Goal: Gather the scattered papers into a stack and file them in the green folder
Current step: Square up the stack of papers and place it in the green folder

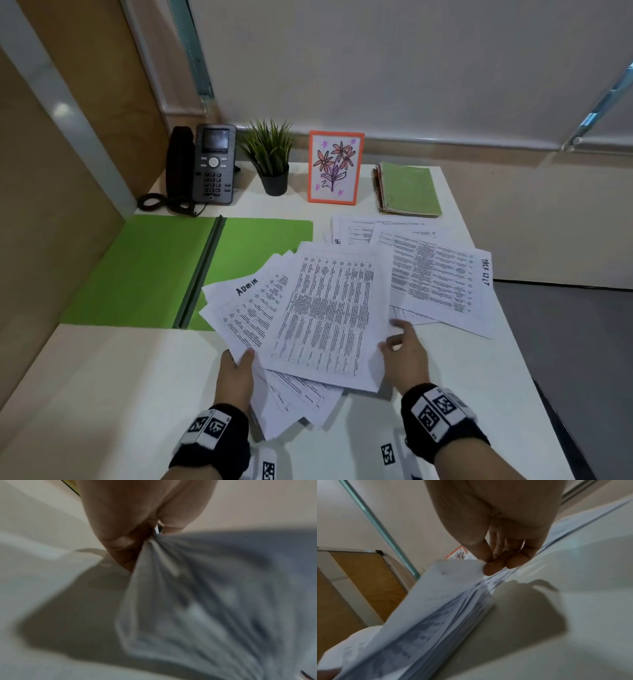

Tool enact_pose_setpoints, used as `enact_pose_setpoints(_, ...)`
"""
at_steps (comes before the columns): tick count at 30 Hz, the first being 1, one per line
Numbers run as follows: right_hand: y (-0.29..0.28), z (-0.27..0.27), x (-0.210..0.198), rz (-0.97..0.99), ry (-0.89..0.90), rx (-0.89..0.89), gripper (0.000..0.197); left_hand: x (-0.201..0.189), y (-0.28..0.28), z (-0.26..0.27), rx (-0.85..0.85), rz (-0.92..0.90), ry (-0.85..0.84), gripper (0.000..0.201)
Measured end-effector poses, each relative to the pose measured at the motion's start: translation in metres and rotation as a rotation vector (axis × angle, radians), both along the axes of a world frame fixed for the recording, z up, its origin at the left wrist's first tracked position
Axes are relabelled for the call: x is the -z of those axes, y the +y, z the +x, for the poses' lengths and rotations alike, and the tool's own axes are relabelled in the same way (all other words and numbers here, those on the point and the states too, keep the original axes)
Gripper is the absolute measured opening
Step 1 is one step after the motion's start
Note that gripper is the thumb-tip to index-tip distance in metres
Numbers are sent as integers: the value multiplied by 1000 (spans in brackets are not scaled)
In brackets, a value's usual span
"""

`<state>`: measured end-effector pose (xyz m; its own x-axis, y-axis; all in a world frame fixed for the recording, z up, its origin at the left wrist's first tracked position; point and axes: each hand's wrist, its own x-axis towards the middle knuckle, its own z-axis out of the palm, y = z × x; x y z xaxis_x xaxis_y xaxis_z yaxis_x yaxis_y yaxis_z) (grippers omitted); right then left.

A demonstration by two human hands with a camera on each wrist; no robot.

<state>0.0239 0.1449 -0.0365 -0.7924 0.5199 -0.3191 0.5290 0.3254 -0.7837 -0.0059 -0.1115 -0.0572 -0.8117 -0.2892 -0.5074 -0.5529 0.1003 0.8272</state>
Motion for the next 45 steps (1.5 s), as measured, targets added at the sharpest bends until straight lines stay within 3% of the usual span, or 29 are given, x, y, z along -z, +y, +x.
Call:
enact_pose_setpoints(5, 27, -9, -6, 101, 27, 25, 24, 5, -3, -4, 31, -29, -33, 46)
enact_pose_setpoints(11, 38, -49, -21, 172, -47, -318, 16, 4, -11, -8, 64, 11, -75, 48)
enact_pose_setpoints(17, -3, -74, -26, 244, -21, -498, 22, -1, -7, -4, 30, 75, -71, 74)
enact_pose_setpoints(21, -26, -84, -19, 454, -74, -609, 31, 5, -9, -2, 95, -4, 15, 73)
enact_pose_setpoints(24, -35, -84, -12, 549, -82, -582, 41, 6, -10, 1, 82, -16, 13, 70)
enact_pose_setpoints(28, -34, -81, -16, 340, -73, -513, 65, -12, -8, -1, 67, 36, 108, 45)
enact_pose_setpoints(33, -14, -80, -54, -198, 75, -347, 94, -63, -8, -11, 114, 171, 285, 30)
enact_pose_setpoints(34, -9, -80, -61, -263, 95, -333, 93, -73, -7, -14, 134, 185, 315, 29)
enact_pose_setpoints(36, -4, -79, -75, -359, 181, -327, 71, -90, -2, -19, 181, 200, 378, 32)
enact_pose_setpoints(38, -5, -71, -88, -435, 337, -247, 45, -103, 7, -22, 185, 215, 443, 32)
enact_pose_setpoints(40, -14, -59, -96, -438, 515, -118, 32, -113, 18, -21, 139, 237, 514, 29)
enact_pose_setpoints(45, -49, -18, -100, -394, 802, 90, 36, -129, 43, -11, 53, 245, 627, 26)
